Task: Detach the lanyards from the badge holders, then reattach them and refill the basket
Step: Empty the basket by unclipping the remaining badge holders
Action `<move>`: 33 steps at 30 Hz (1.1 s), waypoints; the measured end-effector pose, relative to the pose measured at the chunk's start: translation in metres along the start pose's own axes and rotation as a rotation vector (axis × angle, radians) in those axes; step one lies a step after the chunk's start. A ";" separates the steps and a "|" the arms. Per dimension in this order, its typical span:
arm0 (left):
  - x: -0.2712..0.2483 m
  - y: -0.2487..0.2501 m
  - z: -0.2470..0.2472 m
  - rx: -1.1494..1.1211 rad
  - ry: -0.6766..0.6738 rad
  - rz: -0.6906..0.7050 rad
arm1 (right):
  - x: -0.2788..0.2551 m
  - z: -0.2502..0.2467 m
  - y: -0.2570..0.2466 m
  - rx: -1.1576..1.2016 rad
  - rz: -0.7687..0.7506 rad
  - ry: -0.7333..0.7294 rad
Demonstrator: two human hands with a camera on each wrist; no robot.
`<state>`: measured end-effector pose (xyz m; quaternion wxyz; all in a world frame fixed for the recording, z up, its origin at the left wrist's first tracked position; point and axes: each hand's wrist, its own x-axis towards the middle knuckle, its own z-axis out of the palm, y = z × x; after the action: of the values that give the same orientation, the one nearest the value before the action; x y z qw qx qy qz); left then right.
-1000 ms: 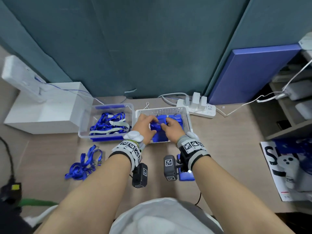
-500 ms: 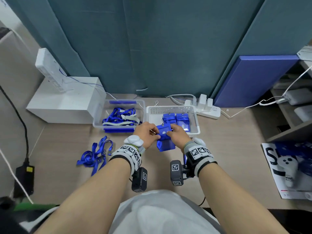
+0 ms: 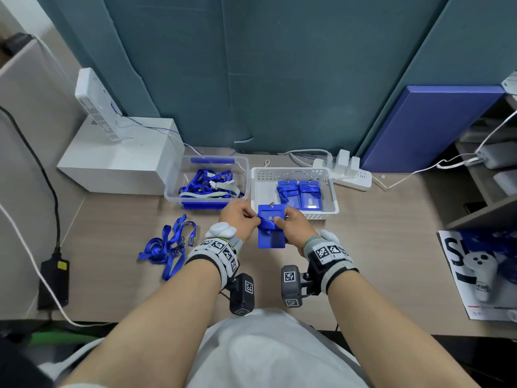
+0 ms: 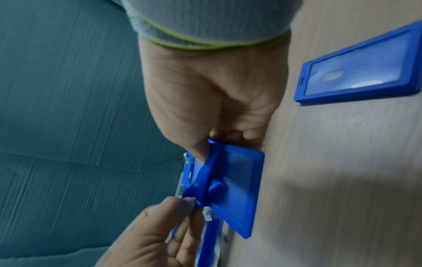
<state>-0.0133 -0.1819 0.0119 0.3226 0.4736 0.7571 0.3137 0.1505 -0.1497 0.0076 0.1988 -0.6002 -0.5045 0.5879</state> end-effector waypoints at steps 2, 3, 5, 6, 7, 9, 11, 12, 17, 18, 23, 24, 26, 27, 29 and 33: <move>0.000 0.000 -0.002 -0.020 0.014 -0.027 | 0.000 0.001 -0.001 0.038 0.015 0.008; -0.001 0.000 -0.003 -0.004 0.011 0.002 | 0.001 0.001 -0.002 0.028 0.006 0.013; -0.002 -0.001 -0.006 0.080 -0.051 0.126 | 0.000 0.002 -0.004 -0.024 -0.018 0.022; -0.003 0.000 -0.007 0.148 -0.102 0.189 | 0.001 0.003 -0.005 -0.050 -0.025 0.024; -0.003 0.000 -0.008 0.196 -0.137 0.226 | 0.001 0.004 -0.005 -0.073 -0.028 0.021; -0.002 0.000 -0.009 0.203 -0.131 0.218 | 0.002 0.006 -0.005 -0.094 -0.030 0.005; 0.002 0.000 -0.008 0.144 -0.062 0.153 | 0.004 0.007 -0.006 -0.079 -0.027 -0.003; 0.003 0.001 -0.008 0.108 -0.018 0.104 | 0.006 0.008 -0.005 -0.054 -0.023 -0.010; 0.009 0.000 -0.006 -0.040 0.087 -0.075 | 0.012 0.008 -0.011 0.048 -0.016 -0.031; 0.010 -0.002 -0.006 -0.096 0.101 -0.113 | 0.014 0.007 -0.012 0.066 -0.013 -0.032; 0.015 0.001 -0.011 -0.219 0.058 -0.140 | 0.015 0.004 -0.020 0.223 0.022 -0.046; 0.016 0.000 -0.011 -0.169 0.001 -0.102 | 0.016 0.003 -0.021 0.264 0.028 -0.040; 0.016 -0.004 -0.010 0.000 -0.087 -0.081 | 0.020 0.000 -0.022 0.323 0.028 -0.012; 0.016 -0.006 -0.010 0.081 -0.110 -0.094 | 0.021 -0.003 -0.022 0.320 0.017 0.011; 0.014 -0.005 -0.009 0.072 -0.163 -0.161 | 0.023 -0.007 -0.022 0.299 -0.005 0.058; 0.013 -0.010 -0.004 0.072 -0.267 -0.074 | 0.028 -0.011 -0.019 0.387 0.016 0.109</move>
<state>-0.0258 -0.1738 0.0037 0.4146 0.4942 0.7351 0.2086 0.1480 -0.1148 0.0119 0.3328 -0.5858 -0.3657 0.6421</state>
